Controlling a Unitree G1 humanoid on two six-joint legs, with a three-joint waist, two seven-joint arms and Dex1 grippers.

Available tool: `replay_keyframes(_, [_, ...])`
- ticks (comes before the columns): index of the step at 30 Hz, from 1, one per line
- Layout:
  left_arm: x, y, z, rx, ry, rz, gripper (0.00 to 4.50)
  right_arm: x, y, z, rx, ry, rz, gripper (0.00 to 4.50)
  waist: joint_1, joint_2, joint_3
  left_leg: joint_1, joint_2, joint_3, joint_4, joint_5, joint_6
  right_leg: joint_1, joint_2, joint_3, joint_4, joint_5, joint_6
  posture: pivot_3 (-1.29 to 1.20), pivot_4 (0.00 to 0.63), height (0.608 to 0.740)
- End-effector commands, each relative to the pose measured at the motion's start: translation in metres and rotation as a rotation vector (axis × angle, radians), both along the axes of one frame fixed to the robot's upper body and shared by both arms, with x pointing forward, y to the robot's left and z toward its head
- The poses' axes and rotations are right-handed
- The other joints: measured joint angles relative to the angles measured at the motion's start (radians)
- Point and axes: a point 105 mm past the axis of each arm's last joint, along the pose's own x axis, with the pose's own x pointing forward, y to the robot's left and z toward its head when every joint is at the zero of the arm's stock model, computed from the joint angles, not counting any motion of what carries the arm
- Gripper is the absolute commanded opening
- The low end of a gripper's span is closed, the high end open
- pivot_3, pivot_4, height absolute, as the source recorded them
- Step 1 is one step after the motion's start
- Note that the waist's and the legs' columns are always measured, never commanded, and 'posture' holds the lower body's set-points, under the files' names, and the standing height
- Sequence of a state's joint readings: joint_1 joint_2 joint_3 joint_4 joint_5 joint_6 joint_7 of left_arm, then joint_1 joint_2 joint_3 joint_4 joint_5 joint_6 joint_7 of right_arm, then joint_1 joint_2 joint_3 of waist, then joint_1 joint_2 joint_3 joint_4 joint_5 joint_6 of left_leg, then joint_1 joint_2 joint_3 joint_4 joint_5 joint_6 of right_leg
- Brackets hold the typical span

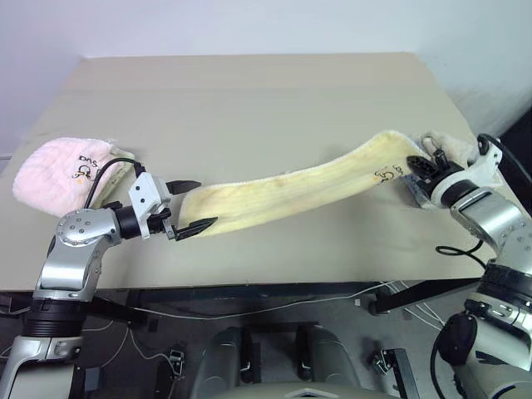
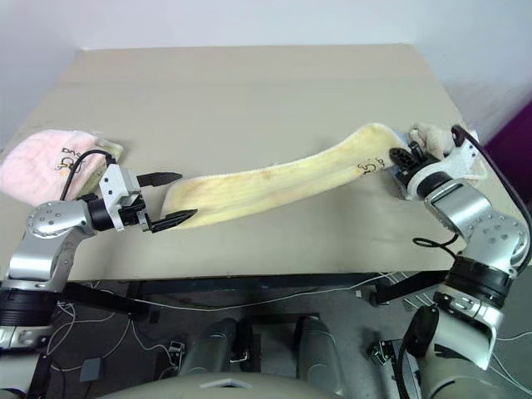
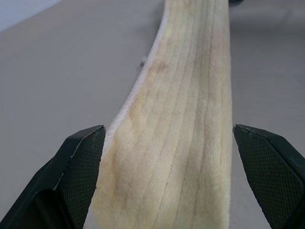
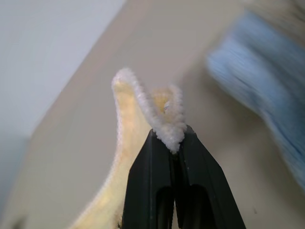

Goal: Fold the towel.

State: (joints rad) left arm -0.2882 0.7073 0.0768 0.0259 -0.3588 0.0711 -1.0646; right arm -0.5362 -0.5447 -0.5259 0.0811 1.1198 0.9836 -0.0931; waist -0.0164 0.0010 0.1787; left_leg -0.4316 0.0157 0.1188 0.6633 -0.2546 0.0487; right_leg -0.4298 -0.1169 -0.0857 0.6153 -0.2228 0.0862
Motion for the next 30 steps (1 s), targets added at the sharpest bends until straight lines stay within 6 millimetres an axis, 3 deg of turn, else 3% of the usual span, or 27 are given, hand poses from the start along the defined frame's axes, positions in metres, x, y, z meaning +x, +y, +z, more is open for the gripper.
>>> replay_keyframes(1, [-0.001,0.0,0.011,-0.003,-0.058,0.002,4.5,-0.006,0.042,0.024,-0.307,-0.123,0.187,0.06,0.0,0.0,0.0,0.0,0.0,0.0,0.0,0.0,0.0,0.0,0.0,0.0,0.0,0.0,0.0,0.0,0.15,0.74])
replay_keyframes(5, [-0.002,-0.002,0.01,-0.012,-0.055,-0.002,4.5,-0.017,0.091,0.014,-0.577,-0.179,0.411,0.06,0.002,0.0,0.0,-0.001,0.0,0.0,0.0,0.0,0.0,-0.001,0.0,0.0,0.0,0.0,0.0,0.0,0.15,0.74])
replay_keyframes(7, [-0.003,-0.003,0.01,-0.015,-0.054,-0.003,4.5,-0.021,0.104,0.007,-0.653,-0.194,0.478,0.06,0.004,-0.001,0.0,-0.002,0.0,0.0,0.001,0.0,0.0,-0.001,0.0,0.0,0.0,0.0,0.0,0.0,0.15,0.74])
replay_keyframes(11, [-0.002,-0.007,0.009,-0.024,-0.055,-0.005,4.5,-0.028,0.144,-0.026,-0.793,-0.193,0.639,0.06,0.005,-0.001,0.0,-0.003,0.0,-0.001,0.002,0.0,0.0,-0.002,0.0,-0.001,-0.001,0.0,0.0,0.0,0.15,0.74])
replay_keyframes(16, [-0.004,-0.008,0.008,-0.032,-0.053,-0.004,4.5,-0.027,0.161,-0.044,-0.827,-0.19,0.688,0.06,0.004,-0.001,0.0,-0.008,0.0,-0.001,0.003,0.0,0.0,-0.006,0.0,-0.001,0.001,0.0,0.0,0.0,0.15,0.74])
replay_keyframes(22, [-0.009,-0.01,0.006,-0.049,-0.038,-0.001,4.5,-0.028,0.166,-0.051,-0.828,-0.186,0.72,0.06,0.004,-0.001,0.0,-0.01,0.0,-0.001,0.004,0.001,-0.001,-0.007,0.0,-0.002,0.0,0.001,0.001,0.0,0.15,0.74])
replay_keyframes(25, [-0.01,-0.012,0.004,-0.059,-0.031,0.0,4.5,-0.03,0.167,-0.053,-0.808,-0.182,0.729,0.69,0.004,-0.001,0.0,-0.01,0.0,-0.002,0.004,0.001,-0.001,-0.007,0.001,-0.002,0.001,0.001,0.001,0.0,0.15,0.74])
replay_keyframes(30, [-0.018,-0.02,0.008,-0.131,-0.005,-0.012,4.5,-0.041,0.166,-0.041,-0.74,-0.229,0.764,2.41,0.005,-0.001,0.0,-0.01,0.0,-0.002,0.004,0.001,-0.001,-0.007,0.001,-0.002,0.001,0.001,0.001,0.0,0.15,0.74])
